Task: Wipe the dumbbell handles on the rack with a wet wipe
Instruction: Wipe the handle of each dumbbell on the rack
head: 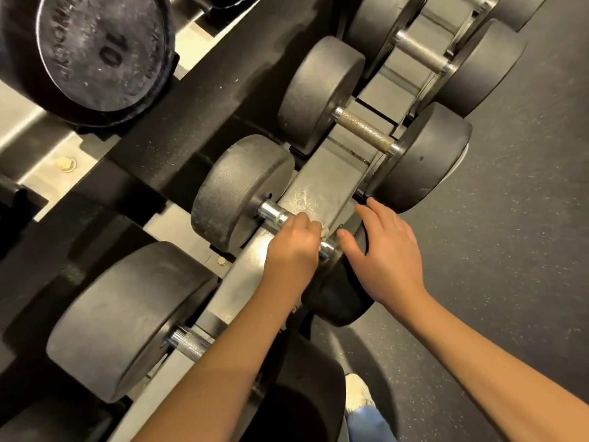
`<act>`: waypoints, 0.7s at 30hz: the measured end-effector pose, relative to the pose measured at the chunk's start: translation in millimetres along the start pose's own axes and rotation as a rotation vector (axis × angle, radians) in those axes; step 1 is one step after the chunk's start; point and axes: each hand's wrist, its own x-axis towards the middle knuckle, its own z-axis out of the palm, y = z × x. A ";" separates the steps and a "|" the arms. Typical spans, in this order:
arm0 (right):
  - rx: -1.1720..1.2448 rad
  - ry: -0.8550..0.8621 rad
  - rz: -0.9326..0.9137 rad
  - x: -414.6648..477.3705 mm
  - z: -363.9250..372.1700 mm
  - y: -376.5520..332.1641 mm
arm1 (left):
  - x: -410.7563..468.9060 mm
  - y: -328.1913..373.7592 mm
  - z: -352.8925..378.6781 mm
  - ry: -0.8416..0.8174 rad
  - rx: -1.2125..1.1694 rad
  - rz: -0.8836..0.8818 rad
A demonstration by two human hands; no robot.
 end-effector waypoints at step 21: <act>-0.123 0.079 0.035 163.6 -57.9 109.1 | 124.3 43.2 1.5 0.223 -0.422 -0.338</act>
